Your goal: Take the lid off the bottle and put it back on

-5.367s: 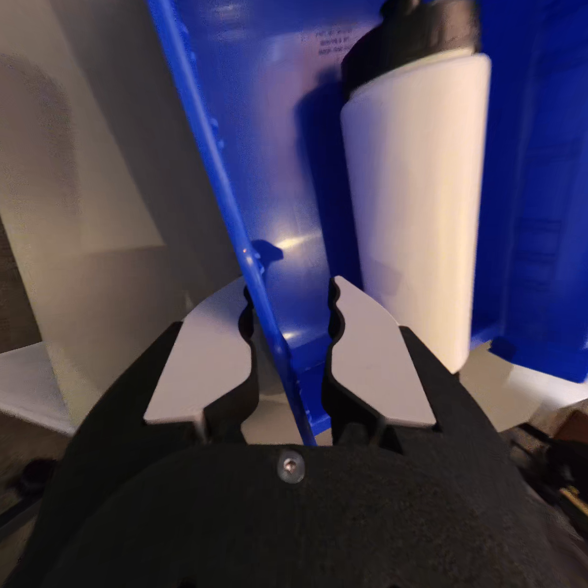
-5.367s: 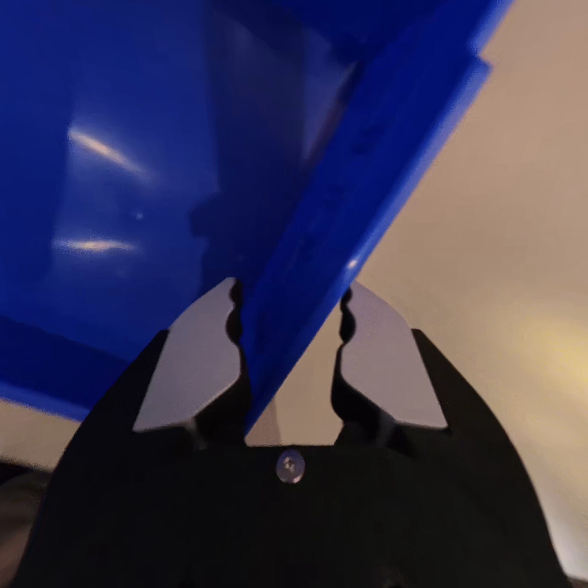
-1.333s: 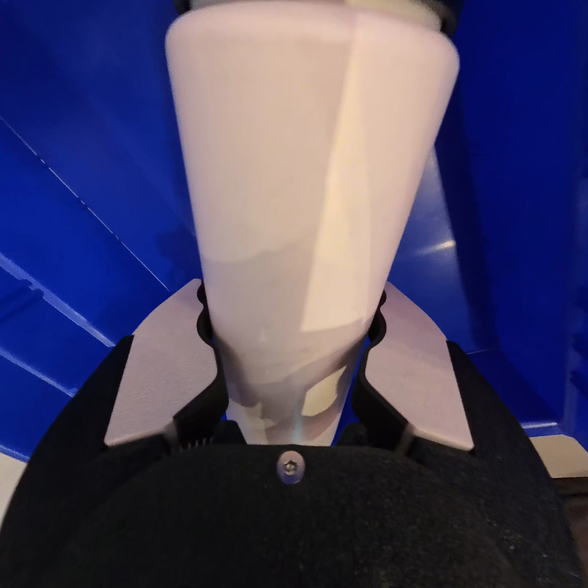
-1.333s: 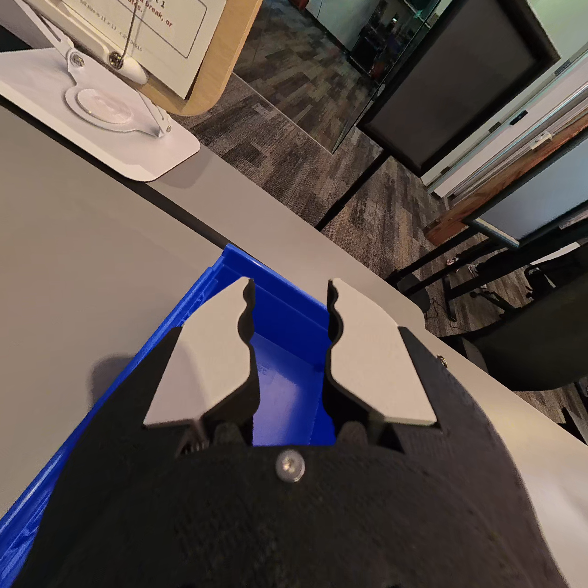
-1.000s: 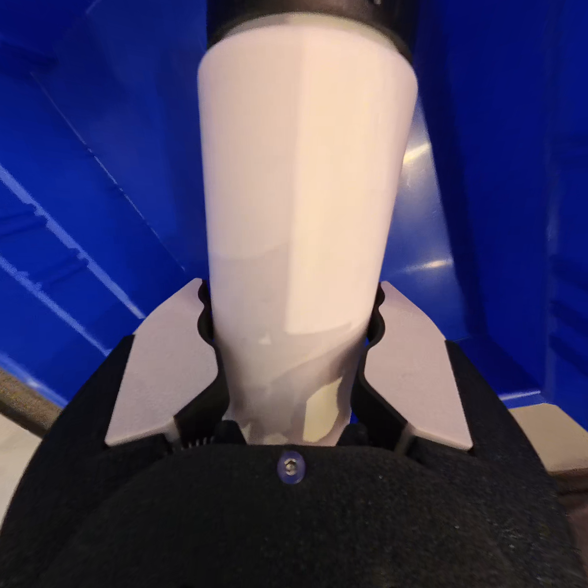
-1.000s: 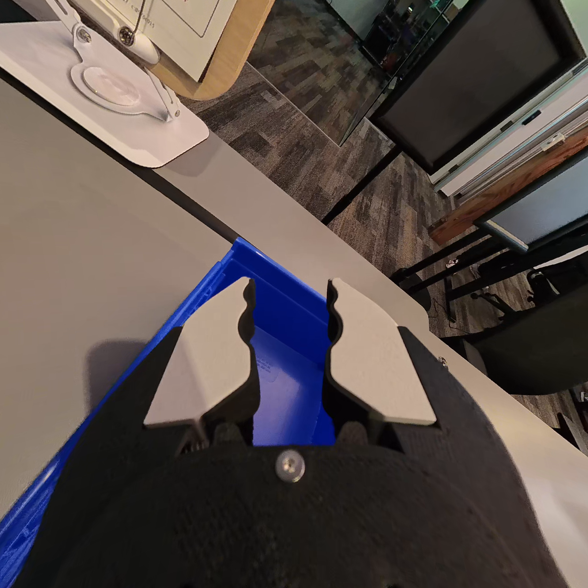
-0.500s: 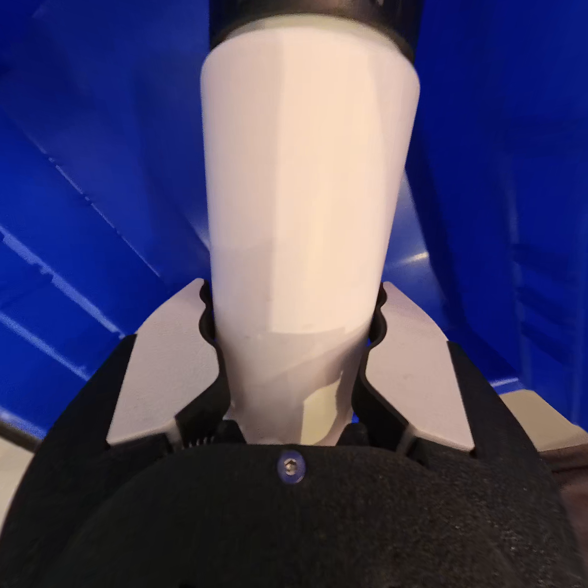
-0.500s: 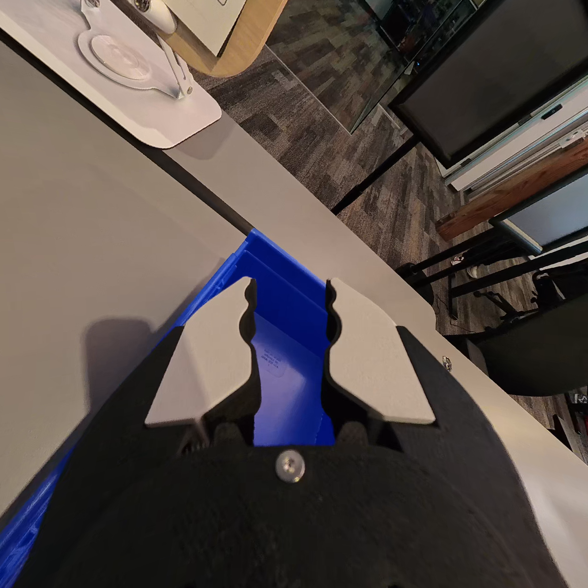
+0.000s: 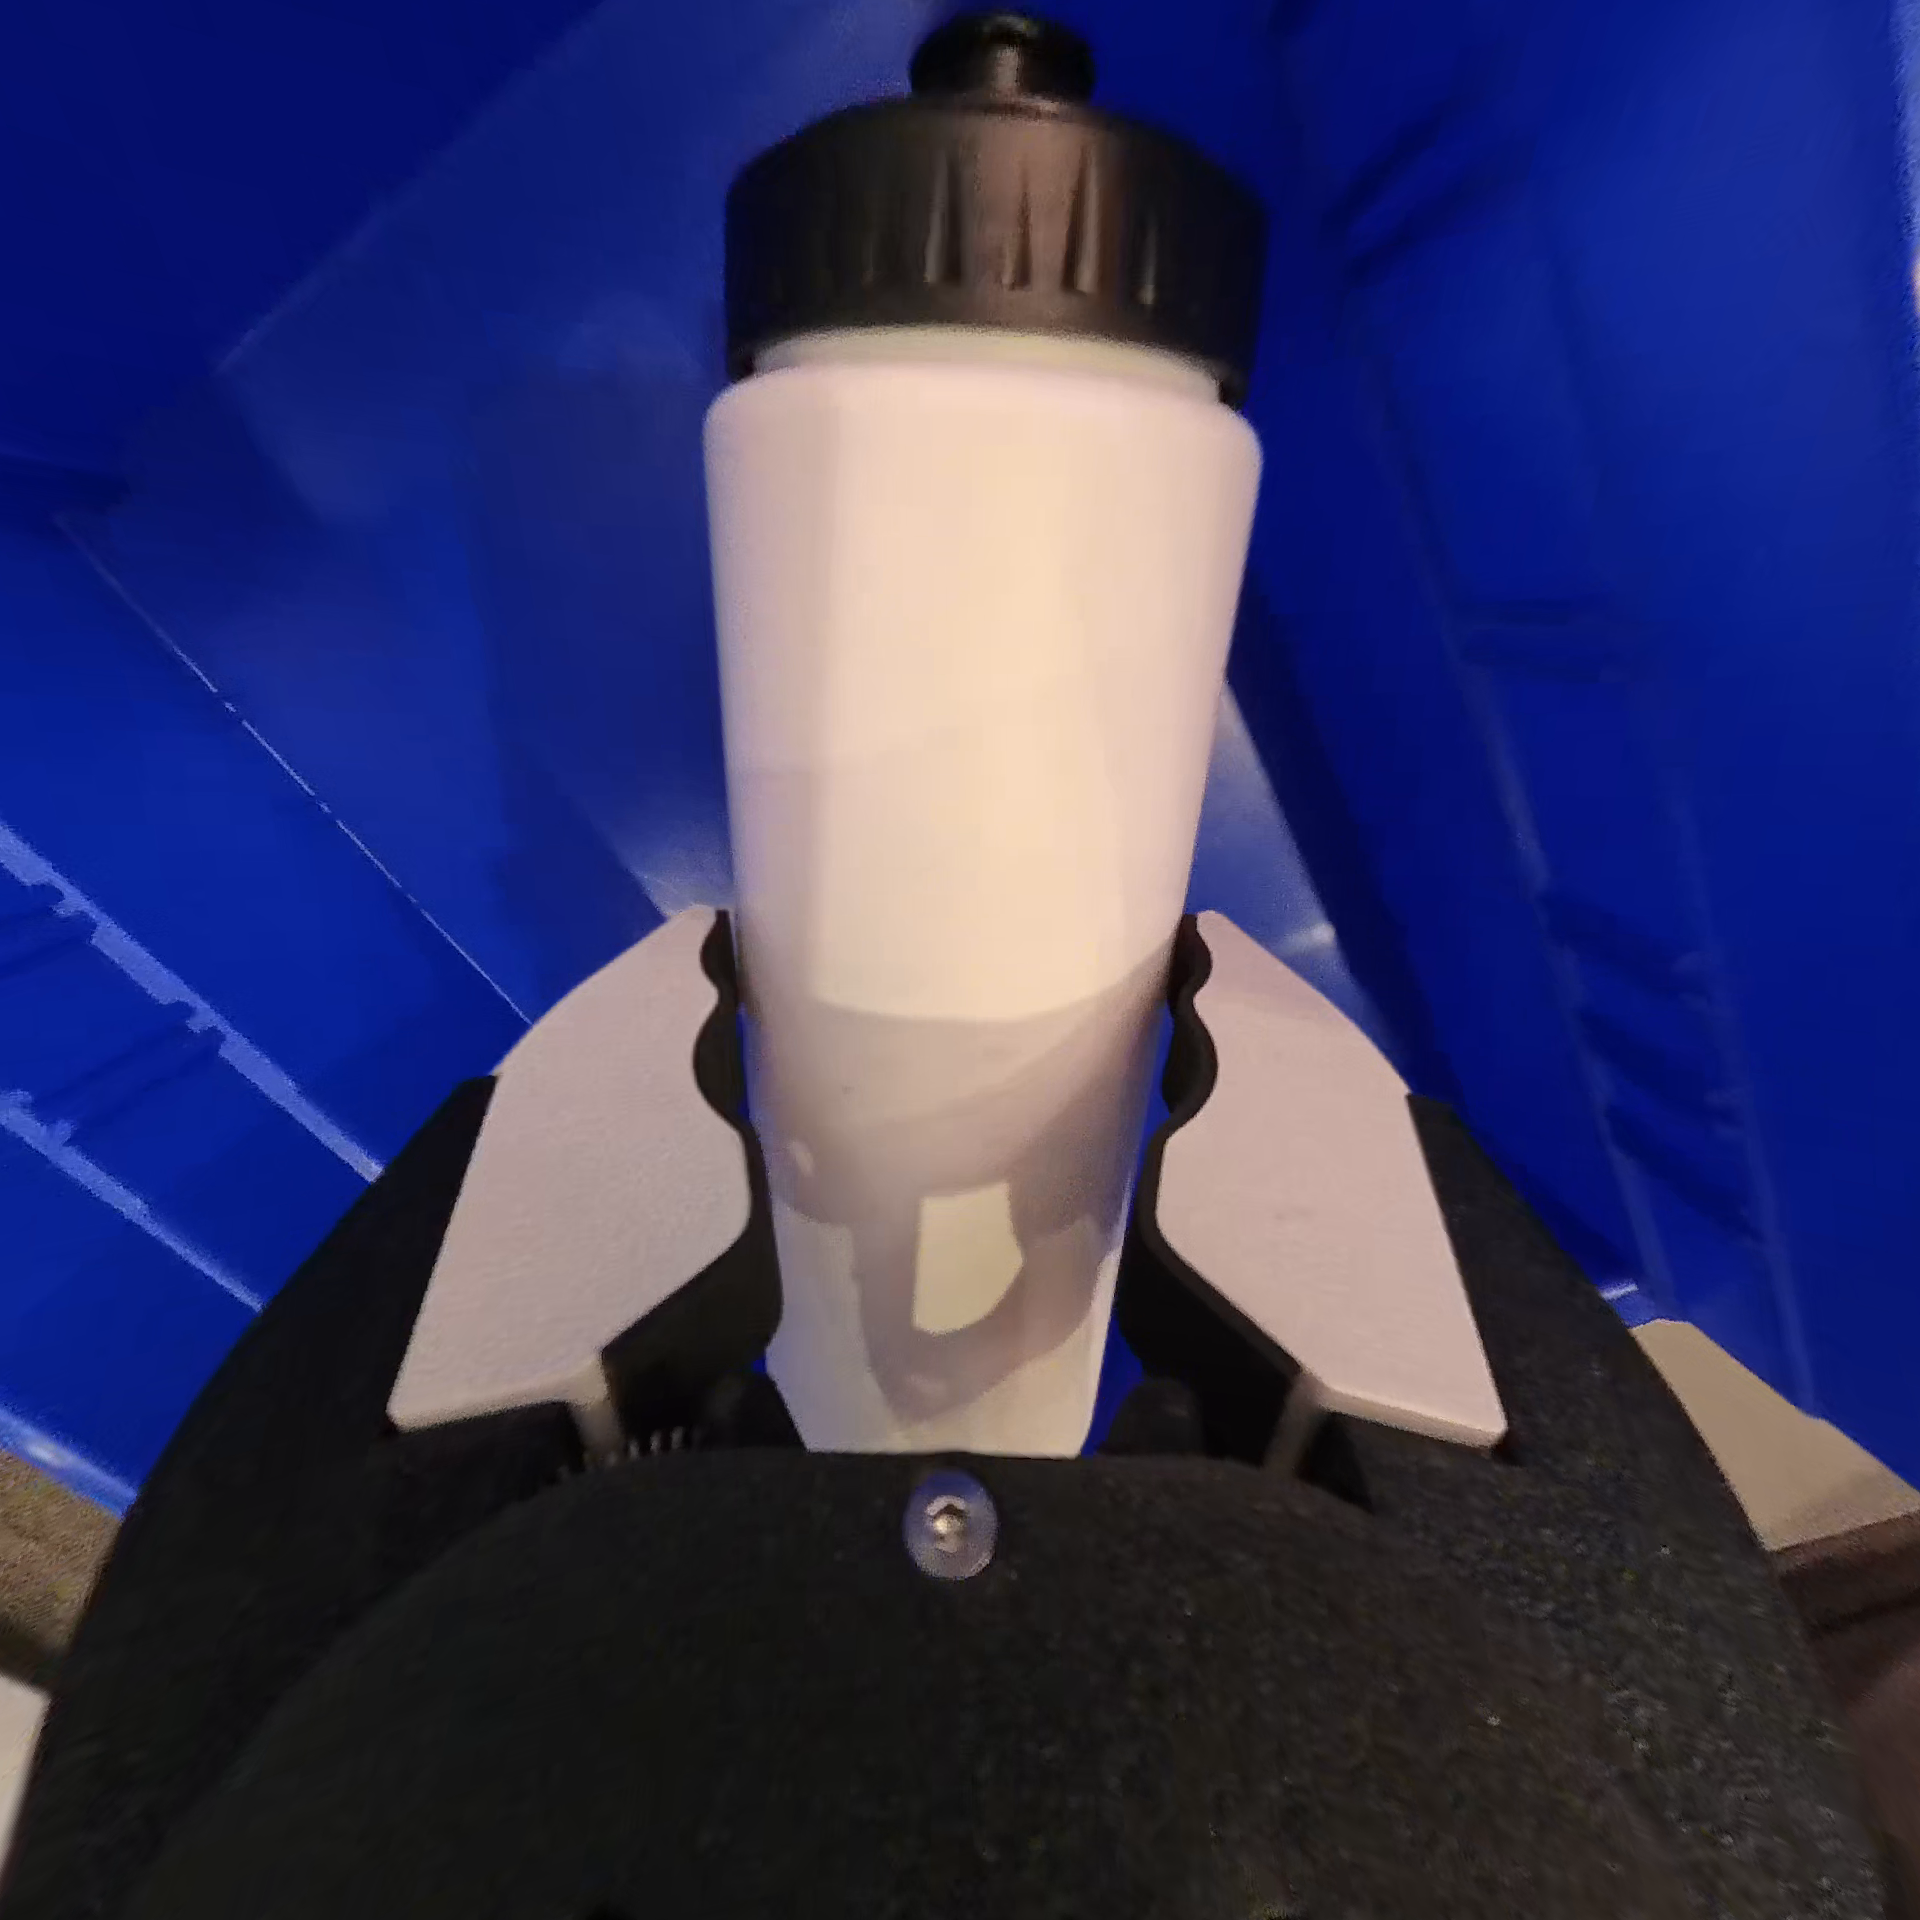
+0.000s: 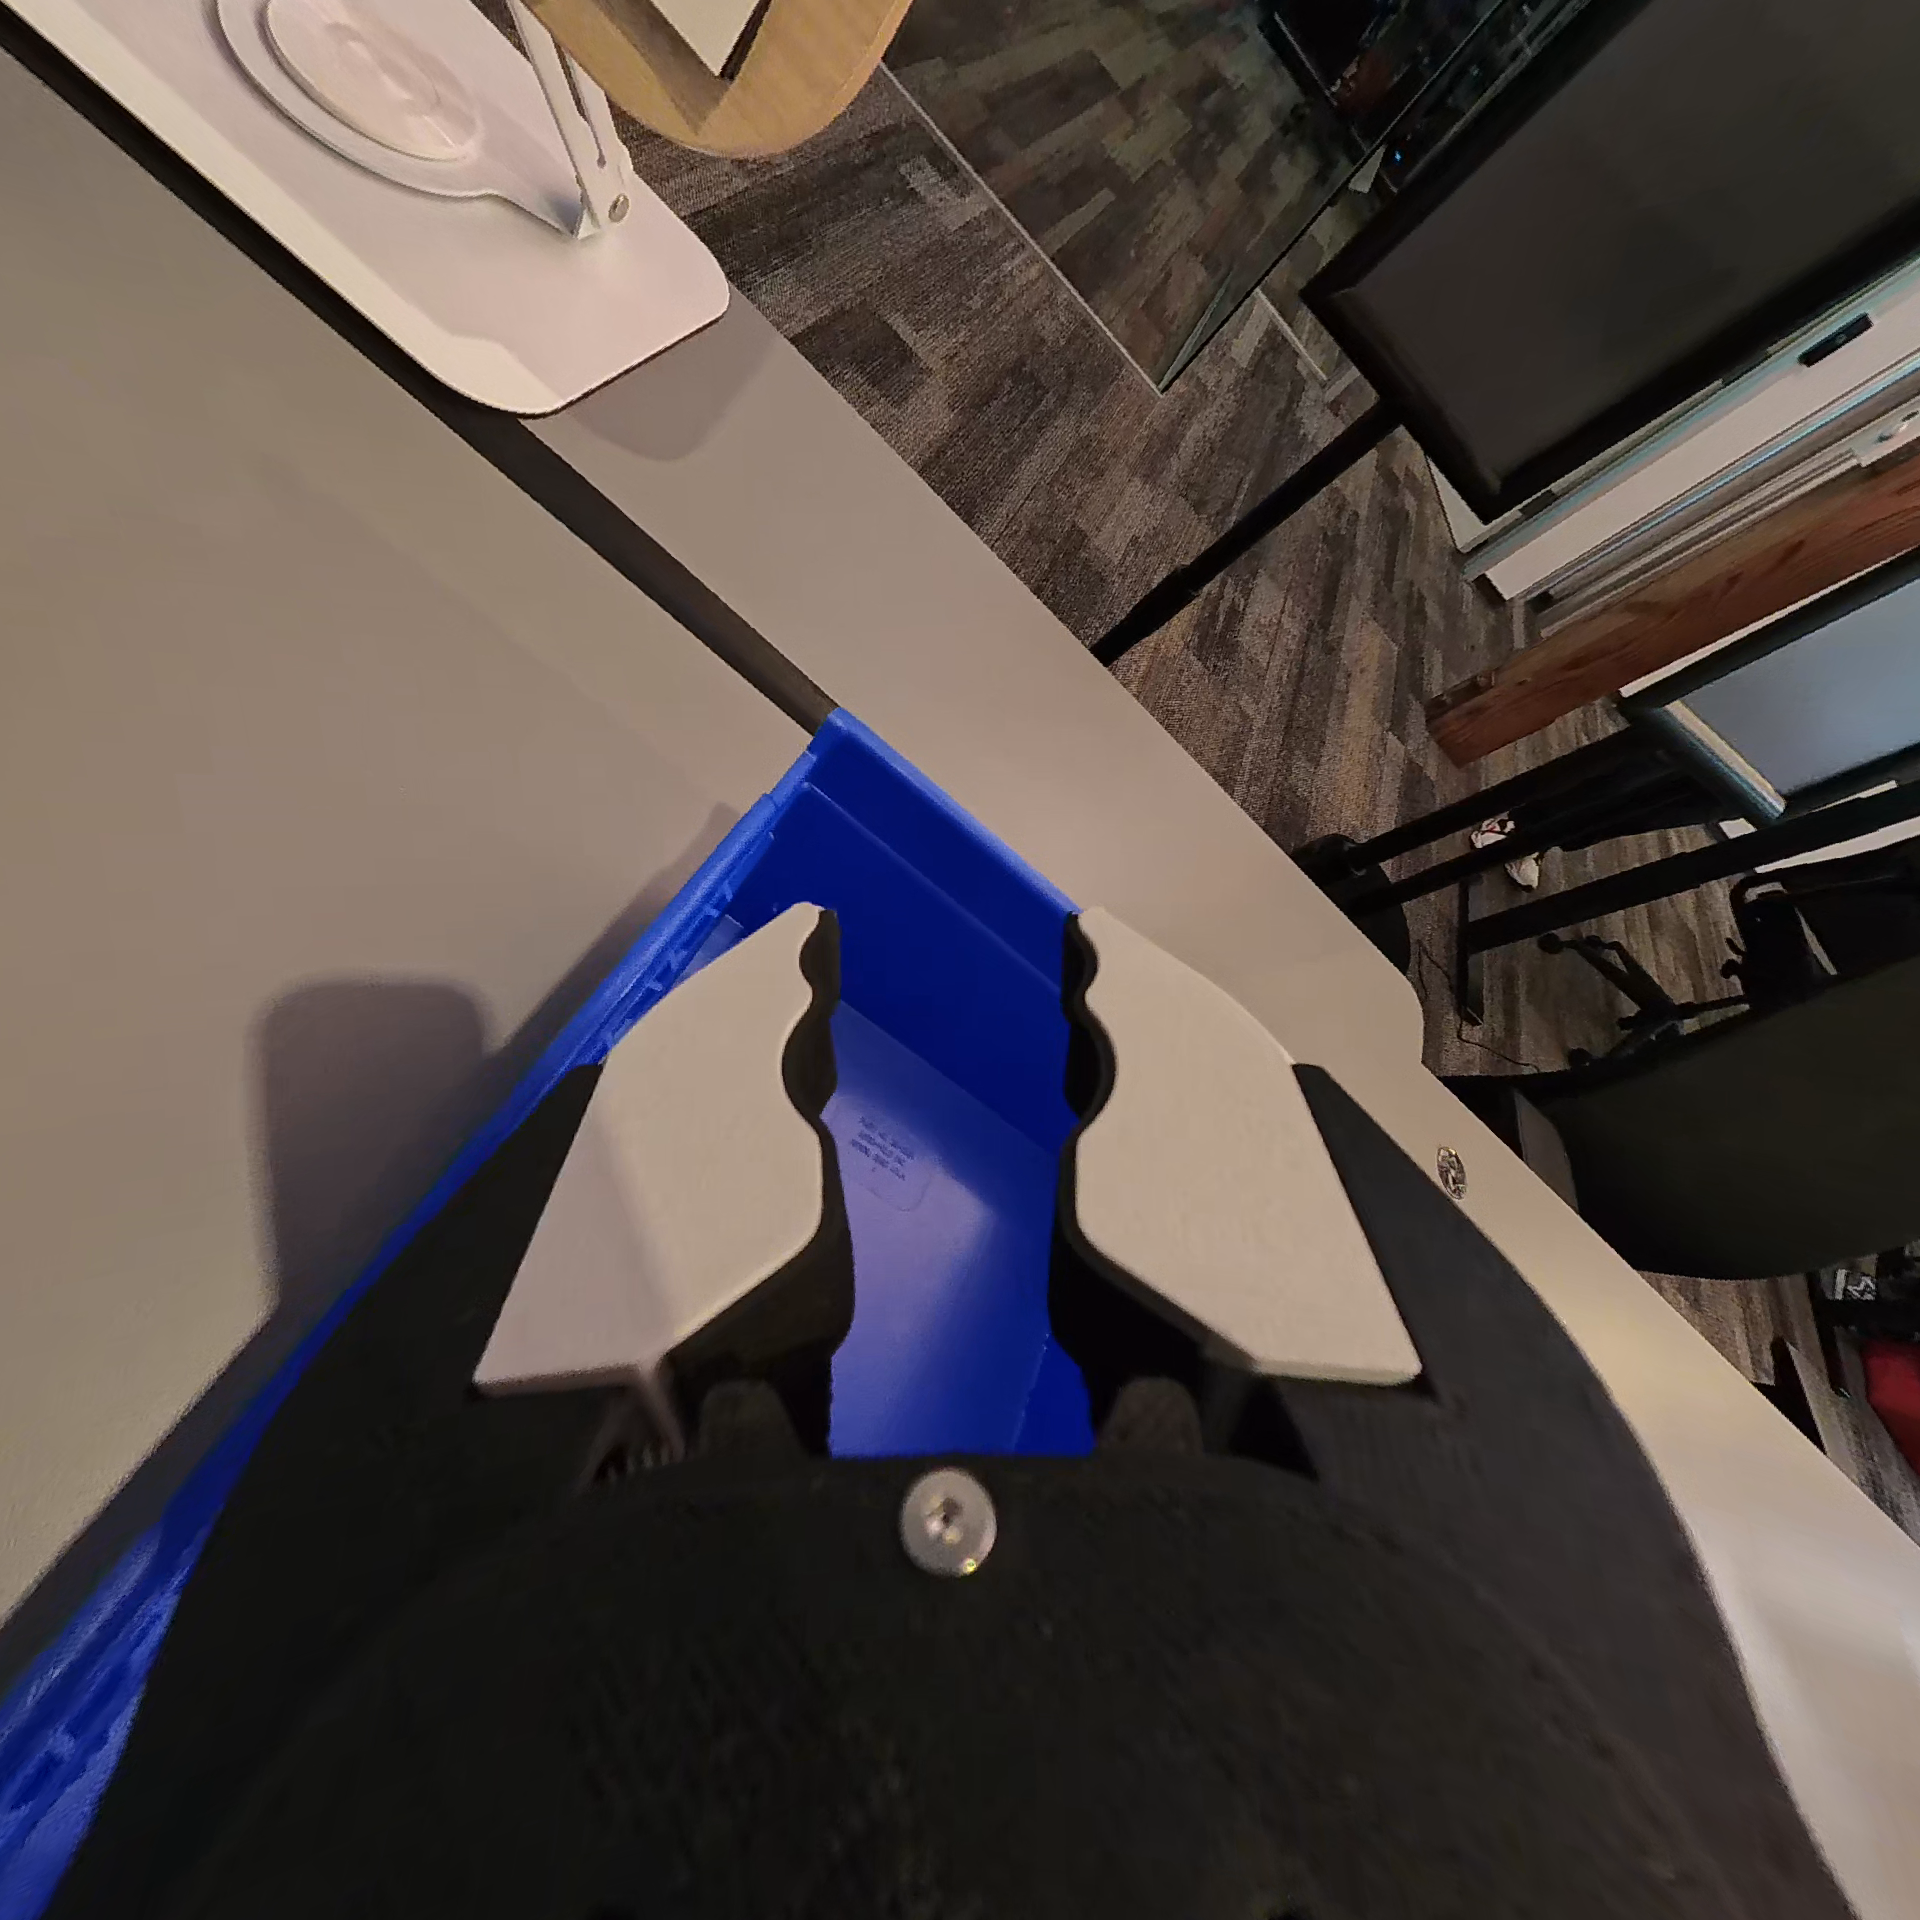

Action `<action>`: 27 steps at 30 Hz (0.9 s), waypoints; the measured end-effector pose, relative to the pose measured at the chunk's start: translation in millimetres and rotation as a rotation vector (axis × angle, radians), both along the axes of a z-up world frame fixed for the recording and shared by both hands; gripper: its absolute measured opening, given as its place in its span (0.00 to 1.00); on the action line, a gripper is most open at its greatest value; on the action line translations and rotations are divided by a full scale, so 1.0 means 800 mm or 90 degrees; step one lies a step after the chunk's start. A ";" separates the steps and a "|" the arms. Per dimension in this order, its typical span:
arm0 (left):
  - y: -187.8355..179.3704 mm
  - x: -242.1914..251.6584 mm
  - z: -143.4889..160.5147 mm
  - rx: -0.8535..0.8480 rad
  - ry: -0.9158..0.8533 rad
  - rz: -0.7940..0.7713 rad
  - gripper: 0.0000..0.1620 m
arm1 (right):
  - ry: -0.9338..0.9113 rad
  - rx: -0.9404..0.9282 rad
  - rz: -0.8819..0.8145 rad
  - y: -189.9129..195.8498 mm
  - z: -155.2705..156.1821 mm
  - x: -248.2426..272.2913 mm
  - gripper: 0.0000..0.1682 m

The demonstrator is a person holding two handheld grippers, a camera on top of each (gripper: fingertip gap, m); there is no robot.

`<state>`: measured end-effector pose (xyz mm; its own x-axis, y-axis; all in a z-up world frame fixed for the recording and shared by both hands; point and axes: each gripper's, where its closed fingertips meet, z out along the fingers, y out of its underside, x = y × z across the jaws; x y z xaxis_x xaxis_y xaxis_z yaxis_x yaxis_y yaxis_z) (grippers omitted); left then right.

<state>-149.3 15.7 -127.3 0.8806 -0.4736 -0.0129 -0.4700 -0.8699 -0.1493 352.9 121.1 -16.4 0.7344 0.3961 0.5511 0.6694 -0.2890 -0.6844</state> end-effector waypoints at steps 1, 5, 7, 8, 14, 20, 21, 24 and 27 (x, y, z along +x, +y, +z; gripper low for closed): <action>-0.002 -0.003 -0.002 -0.007 0.007 0.001 0.50 | 0.000 -0.001 0.000 0.000 0.000 0.000 0.25; -0.004 -0.006 -0.009 -0.023 0.010 -0.002 0.52 | 0.001 -0.002 0.000 -0.001 -0.001 0.000 0.25; -0.001 -0.007 -0.006 -0.014 0.016 -0.004 0.52 | -0.001 -0.002 0.000 -0.001 -0.001 0.000 0.25; 0.000 -0.008 -0.004 -0.008 0.022 -0.005 0.52 | -0.003 -0.002 0.000 0.000 -0.001 0.000 0.25; 0.000 -0.001 0.014 0.025 0.019 -0.030 0.52 | -0.004 -0.006 0.001 0.001 -0.004 -0.001 0.25; -0.022 -0.011 0.003 -0.039 0.060 -0.034 0.52 | -0.004 -0.009 0.003 0.000 -0.005 -0.001 0.25; -0.025 -0.015 -0.002 -0.053 0.078 -0.038 0.52 | -0.006 -0.011 0.003 0.000 -0.006 -0.001 0.25; -0.021 -0.016 -0.009 -0.052 0.110 -0.048 0.52 | -0.012 -0.017 0.003 0.000 -0.009 -0.001 0.25; -0.013 -0.007 -0.008 -0.034 0.086 -0.046 0.51 | -0.015 -0.022 0.003 0.001 -0.011 -0.001 0.25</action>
<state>-155.2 5.0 -133.6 0.8366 -0.5383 -0.1013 -0.5437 -0.8386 -0.0346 352.1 121.8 -25.5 0.7196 0.4177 0.5547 0.6866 -0.3091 -0.6580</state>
